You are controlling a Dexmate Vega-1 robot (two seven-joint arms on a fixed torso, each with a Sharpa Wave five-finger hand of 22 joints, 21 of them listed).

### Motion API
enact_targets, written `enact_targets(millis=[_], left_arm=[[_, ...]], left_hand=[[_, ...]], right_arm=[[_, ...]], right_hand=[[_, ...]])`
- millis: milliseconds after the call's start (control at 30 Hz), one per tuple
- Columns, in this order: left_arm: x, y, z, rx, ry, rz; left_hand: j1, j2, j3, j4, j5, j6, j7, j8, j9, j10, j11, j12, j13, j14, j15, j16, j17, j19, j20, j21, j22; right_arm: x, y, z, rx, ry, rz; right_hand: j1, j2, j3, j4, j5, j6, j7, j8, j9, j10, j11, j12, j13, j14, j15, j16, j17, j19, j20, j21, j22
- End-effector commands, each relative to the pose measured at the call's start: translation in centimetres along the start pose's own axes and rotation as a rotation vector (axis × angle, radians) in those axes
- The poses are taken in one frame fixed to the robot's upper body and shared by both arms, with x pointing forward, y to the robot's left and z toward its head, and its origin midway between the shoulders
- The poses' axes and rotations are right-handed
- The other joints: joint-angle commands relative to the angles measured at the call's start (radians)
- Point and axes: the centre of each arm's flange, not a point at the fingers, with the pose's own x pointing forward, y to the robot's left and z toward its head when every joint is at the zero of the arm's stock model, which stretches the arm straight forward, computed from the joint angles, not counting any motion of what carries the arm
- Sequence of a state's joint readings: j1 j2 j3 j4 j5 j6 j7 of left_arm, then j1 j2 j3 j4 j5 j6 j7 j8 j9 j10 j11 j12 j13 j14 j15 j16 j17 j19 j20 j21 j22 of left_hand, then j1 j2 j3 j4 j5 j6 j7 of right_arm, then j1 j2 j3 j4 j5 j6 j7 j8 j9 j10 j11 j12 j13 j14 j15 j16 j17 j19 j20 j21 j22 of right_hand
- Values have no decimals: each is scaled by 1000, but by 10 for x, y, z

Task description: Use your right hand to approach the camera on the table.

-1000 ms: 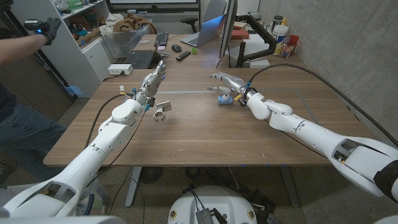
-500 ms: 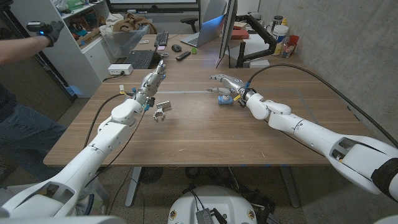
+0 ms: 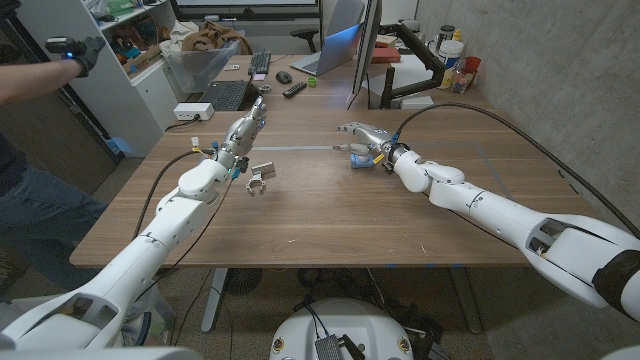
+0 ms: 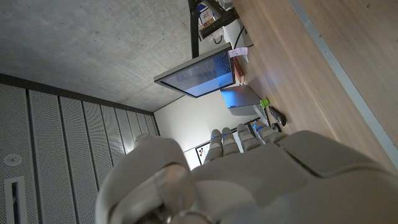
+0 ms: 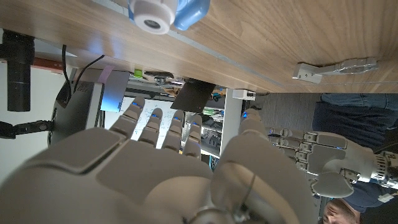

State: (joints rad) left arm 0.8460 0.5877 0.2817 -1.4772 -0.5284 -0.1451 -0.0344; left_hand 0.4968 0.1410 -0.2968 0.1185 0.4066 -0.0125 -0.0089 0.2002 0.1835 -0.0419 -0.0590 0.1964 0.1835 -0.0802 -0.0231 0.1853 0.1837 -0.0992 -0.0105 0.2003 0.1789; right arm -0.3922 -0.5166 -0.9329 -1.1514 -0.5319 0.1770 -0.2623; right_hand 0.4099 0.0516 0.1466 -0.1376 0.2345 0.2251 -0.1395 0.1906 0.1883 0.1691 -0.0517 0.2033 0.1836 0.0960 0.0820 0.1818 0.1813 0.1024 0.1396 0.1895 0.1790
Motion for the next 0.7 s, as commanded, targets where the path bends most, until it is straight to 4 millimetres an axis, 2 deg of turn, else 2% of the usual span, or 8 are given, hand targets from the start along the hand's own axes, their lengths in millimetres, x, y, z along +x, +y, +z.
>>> enact_targets(millis=[33, 700], left_arm=[[-1, 3, -4, 0, 10, 0], [1, 2, -6, 4, 19, -2]], left_hand=[[13, -1, -1, -2, -3, -3, 1, 0, 4, -4, -2, 2, 6, -4, 5, 3, 3, -2, 8, -1, 4], [15, -1, -1, -2, -4, -4, 0, 0, 4, -5, 0, 2, 6, -6, 5, 3, 3, -3, 9, 0, 4]], right_arm=[[4, 7, 1, -45, 8, 29], [7, 11, -4, -58, 9, 41]], right_hand=[[2, -3, 0, 4, 7, 5, -2, 6, 2, -6, 0, 1, 4, -2, -4, 2, 3, -2, 13, 0, 4], [1, -4, 0, 5, 7, 10, -4, 8, 2, -5, -2, 3, 4, -2, -8, 3, 3, -3, 17, 2, 4]])
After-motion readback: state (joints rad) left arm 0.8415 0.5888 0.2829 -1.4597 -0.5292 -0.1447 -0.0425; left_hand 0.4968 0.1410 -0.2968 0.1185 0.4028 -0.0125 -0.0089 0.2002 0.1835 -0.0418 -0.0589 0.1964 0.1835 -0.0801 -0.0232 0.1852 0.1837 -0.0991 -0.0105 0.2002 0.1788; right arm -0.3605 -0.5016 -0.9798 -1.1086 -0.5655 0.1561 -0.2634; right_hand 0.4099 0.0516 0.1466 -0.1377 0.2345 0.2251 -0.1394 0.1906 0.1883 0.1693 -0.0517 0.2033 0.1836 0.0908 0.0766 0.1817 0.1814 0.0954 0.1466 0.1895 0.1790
